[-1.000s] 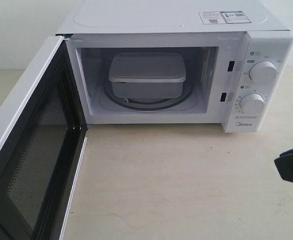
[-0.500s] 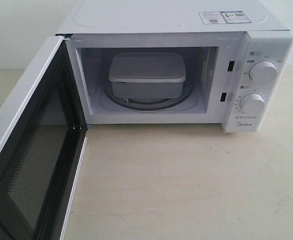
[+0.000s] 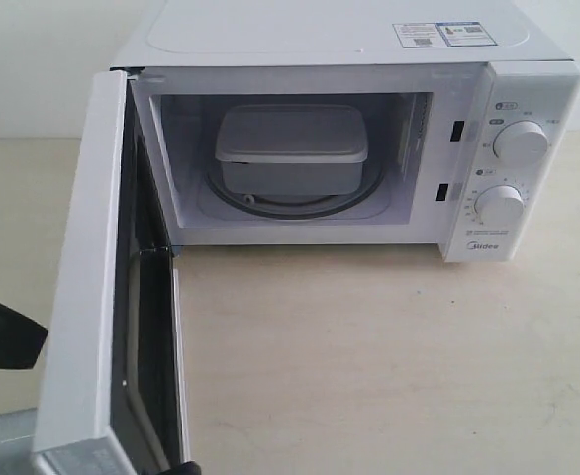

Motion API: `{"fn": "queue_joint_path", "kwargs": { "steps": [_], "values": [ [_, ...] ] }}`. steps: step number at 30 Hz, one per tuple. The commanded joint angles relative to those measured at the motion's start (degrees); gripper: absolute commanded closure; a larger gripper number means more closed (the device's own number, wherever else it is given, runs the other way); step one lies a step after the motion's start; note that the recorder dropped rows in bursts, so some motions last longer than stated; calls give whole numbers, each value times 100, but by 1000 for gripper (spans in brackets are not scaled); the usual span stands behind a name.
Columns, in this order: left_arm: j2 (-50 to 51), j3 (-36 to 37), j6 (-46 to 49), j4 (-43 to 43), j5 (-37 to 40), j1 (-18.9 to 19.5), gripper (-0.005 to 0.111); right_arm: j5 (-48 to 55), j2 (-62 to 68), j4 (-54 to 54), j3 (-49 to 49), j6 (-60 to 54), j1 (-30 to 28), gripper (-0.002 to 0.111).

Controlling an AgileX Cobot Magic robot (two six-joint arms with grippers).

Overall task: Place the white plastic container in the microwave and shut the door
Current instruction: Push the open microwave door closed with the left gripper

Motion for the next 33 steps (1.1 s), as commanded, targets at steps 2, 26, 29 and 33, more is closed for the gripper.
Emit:
{"fn": "queue_joint_path", "kwargs": {
  "steps": [2, 26, 29, 33],
  "values": [
    [102, 60, 168, -205, -255, -495, 102, -68, -18, -64, -483, -47, 2, 108],
    [2252, -1320, 861, -797, -2656, -2544, 102, 397, -151, 76, -454, -125, 2, 108],
    [2230, -1320, 879, -726, -2823, -2544, 102, 219, -439, 44, -108, 23, 2, 108],
    [2230, -1320, 957, -716, -2848, -2544, 102, 194, -700, 132, 481, 360, 2, 108]
  ]
}}
